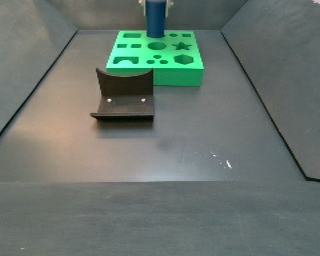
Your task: Insert the oval object.
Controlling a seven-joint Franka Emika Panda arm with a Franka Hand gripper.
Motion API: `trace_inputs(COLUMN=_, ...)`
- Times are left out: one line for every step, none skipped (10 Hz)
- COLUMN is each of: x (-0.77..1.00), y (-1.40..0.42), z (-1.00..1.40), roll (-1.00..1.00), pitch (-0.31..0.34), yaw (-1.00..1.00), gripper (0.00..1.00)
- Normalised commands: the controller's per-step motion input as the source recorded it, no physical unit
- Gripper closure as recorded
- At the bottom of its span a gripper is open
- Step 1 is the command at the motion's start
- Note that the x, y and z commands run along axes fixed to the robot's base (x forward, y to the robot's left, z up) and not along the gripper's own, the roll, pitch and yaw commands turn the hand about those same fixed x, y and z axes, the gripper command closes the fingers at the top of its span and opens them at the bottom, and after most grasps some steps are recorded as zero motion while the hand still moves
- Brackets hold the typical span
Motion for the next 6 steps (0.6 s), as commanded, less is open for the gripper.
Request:
trace_inputs(x=0.01, y=0.07, z=-0.56, roll=0.0, pitch=0.0, yaw=0.0, gripper=1.0)
trace_inputs(x=0.0, y=0.0, z=-0.63, roll=0.0, pitch=-0.041, yaw=0.0, gripper=1.0)
trace_inputs(x=0.0, y=0.0, z=-0.48, roll=0.0, pitch=-0.034, yaw=0.0, gripper=1.0)
trace_inputs(x=0.0, y=0.0, z=-0.28, roll=-0.05, pitch=-0.027, yaw=0.0, gripper=1.0)
trace_inputs(x=0.0, y=0.0, z=-0.07, roll=-0.05, pitch=0.0, yaw=0.0, gripper=1.0)
trace_inputs(x=0.0, y=0.0, z=0.0, roll=0.0, pitch=0.0, yaw=0.0, gripper=1.0)
